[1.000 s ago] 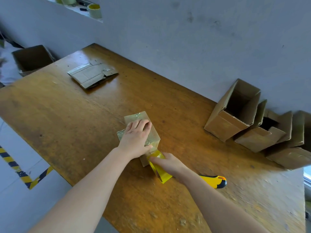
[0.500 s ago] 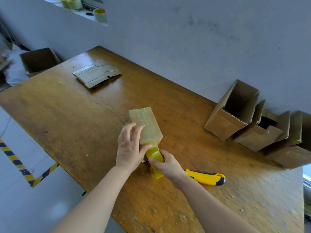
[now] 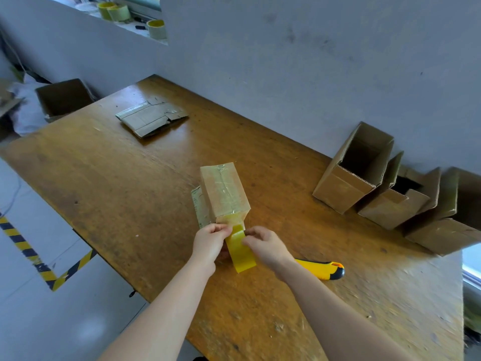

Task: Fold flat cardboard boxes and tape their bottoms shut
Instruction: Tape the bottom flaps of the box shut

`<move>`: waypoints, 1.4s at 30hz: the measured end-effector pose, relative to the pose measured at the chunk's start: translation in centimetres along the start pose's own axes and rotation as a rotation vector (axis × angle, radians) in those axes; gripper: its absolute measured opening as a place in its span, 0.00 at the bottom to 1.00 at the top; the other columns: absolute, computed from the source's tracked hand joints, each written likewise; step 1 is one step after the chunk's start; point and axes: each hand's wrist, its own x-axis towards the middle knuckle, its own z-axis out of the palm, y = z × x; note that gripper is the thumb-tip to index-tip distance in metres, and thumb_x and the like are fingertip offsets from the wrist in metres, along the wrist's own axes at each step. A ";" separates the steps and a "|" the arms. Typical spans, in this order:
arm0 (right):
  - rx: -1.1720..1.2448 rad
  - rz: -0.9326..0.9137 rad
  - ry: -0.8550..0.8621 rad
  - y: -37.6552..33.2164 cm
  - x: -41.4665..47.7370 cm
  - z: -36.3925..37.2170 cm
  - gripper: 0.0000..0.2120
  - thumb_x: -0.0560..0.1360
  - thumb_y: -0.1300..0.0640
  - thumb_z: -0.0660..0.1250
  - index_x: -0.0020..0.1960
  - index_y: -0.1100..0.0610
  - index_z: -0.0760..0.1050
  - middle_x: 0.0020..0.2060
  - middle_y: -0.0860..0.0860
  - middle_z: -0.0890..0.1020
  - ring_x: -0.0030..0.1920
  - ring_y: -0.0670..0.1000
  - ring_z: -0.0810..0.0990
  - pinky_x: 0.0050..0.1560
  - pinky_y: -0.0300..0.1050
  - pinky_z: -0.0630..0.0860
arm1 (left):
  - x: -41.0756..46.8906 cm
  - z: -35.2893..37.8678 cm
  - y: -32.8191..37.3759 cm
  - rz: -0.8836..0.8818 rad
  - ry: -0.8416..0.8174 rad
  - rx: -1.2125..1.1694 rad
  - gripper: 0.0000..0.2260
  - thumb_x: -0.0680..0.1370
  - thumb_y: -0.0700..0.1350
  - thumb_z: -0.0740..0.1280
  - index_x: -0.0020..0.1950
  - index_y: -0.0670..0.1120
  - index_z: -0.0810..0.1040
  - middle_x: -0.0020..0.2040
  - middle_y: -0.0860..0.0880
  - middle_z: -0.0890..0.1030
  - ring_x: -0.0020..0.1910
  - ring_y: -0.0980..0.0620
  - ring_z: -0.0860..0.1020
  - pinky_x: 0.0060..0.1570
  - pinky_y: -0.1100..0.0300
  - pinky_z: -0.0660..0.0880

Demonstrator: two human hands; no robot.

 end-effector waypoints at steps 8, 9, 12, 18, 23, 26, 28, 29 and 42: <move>-0.915 0.156 0.151 6.1 -0.3 -4.4 0.20 0.73 0.55 0.68 0.64 0.51 0.71 0.59 0.52 0.72 0.61 0.54 0.70 0.61 0.51 0.69 | 0.1 0.4 0.7 -0.095 0.004 -0.060 0.03 0.77 0.44 0.69 0.49 0.51 0.78 0.49 0.47 0.78 0.47 0.48 0.77 0.36 0.54 0.77; -0.939 0.126 0.178 6.6 -0.4 -4.5 0.18 0.73 0.56 0.68 0.63 0.50 0.72 0.58 0.51 0.73 0.59 0.54 0.71 0.60 0.49 0.69 | 0.2 0.4 0.8 -0.095 0.008 -0.056 0.03 0.77 0.44 0.69 0.48 0.51 0.78 0.50 0.47 0.78 0.47 0.47 0.77 0.38 0.53 0.77; -0.938 0.032 0.211 7.0 -0.4 -5.1 0.14 0.75 0.54 0.68 0.60 0.49 0.73 0.56 0.49 0.76 0.57 0.53 0.74 0.56 0.46 0.69 | 0.6 0.4 0.8 -0.076 0.030 -0.040 0.03 0.76 0.44 0.70 0.48 0.51 0.78 0.51 0.48 0.78 0.51 0.46 0.76 0.48 0.47 0.77; -0.500 -0.245 0.240 5.2 -0.5 -4.8 0.16 0.79 0.49 0.64 0.66 0.47 0.69 0.54 0.45 0.72 0.48 0.47 0.75 0.42 0.37 0.75 | 0.8 0.2 0.7 -0.013 0.062 -0.010 0.04 0.75 0.45 0.71 0.46 0.53 0.78 0.50 0.50 0.77 0.51 0.48 0.74 0.42 0.55 0.74; -0.545 -0.493 0.314 3.1 -0.5 -3.5 0.16 0.77 0.45 0.60 0.61 0.47 0.77 0.45 0.44 0.75 0.34 0.49 0.76 0.31 0.44 0.75 | 0.8 -0.2 0.6 0.025 0.083 -0.001 0.04 0.75 0.43 0.71 0.46 0.52 0.79 0.50 0.50 0.78 0.49 0.50 0.75 0.44 0.53 0.73; -0.738 -0.514 0.216 1.3 0.0 -3.1 0.18 0.78 0.42 0.57 0.64 0.45 0.75 0.45 0.44 0.75 0.35 0.49 0.76 0.32 0.43 0.72 | 0.9 -0.5 0.6 0.046 0.094 0.023 0.03 0.75 0.43 0.70 0.45 0.51 0.79 0.49 0.49 0.79 0.49 0.50 0.75 0.43 0.55 0.72; -0.820 -0.504 0.175 -0.1 0.3 -3.0 0.17 0.79 0.41 0.56 0.63 0.44 0.74 0.46 0.45 0.76 0.39 0.51 0.77 0.36 0.46 0.75 | 1.0 -0.7 0.6 0.048 0.087 0.045 0.03 0.75 0.43 0.70 0.45 0.51 0.79 0.48 0.49 0.79 0.48 0.50 0.76 0.45 0.54 0.73; -0.845 -0.494 0.162 -0.7 0.5 -2.9 0.16 0.79 0.41 0.55 0.62 0.44 0.75 0.45 0.45 0.76 0.40 0.51 0.78 0.37 0.47 0.76 | 1.0 -0.8 0.7 0.048 0.084 0.057 0.03 0.75 0.44 0.70 0.45 0.52 0.79 0.48 0.49 0.79 0.47 0.51 0.76 0.44 0.54 0.72; -1.066 -0.369 0.014 -5.3 1.8 -2.7 0.18 0.81 0.42 0.54 0.59 0.49 0.77 0.47 0.47 0.79 0.47 0.49 0.78 0.47 0.47 0.80 | 1.8 -1.3 1.3 -0.033 0.032 0.060 0.05 0.75 0.44 0.70 0.47 0.51 0.76 0.49 0.49 0.77 0.48 0.50 0.75 0.41 0.55 0.73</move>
